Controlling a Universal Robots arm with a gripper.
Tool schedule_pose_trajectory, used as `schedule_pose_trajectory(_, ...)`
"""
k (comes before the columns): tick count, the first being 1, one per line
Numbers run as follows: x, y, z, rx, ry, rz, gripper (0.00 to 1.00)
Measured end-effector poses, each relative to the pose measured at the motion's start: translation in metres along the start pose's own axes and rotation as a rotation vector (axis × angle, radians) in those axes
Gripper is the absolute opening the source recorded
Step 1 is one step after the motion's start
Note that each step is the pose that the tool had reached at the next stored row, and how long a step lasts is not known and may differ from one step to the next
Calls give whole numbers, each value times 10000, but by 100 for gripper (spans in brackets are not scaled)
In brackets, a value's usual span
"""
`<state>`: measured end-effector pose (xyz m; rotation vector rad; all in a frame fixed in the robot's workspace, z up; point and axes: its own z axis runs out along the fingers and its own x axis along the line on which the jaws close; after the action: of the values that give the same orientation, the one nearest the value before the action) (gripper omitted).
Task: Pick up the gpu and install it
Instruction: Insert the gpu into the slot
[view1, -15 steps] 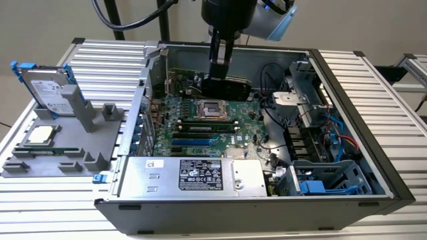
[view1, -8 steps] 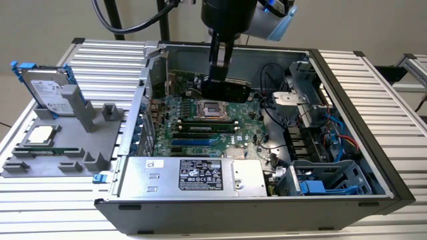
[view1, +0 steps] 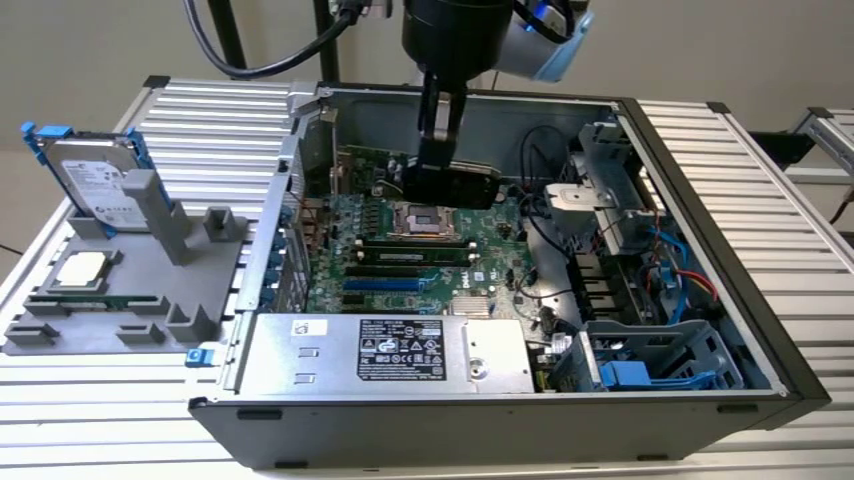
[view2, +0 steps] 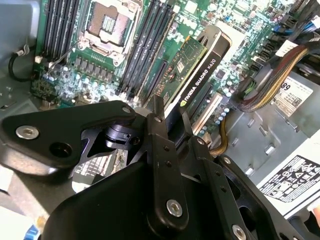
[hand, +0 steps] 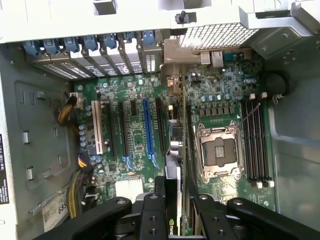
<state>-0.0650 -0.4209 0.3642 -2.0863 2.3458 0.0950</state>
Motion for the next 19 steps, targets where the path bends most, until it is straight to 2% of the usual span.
schedule_pose_trajectory(19,4,-5,105,4,2,-76,0)
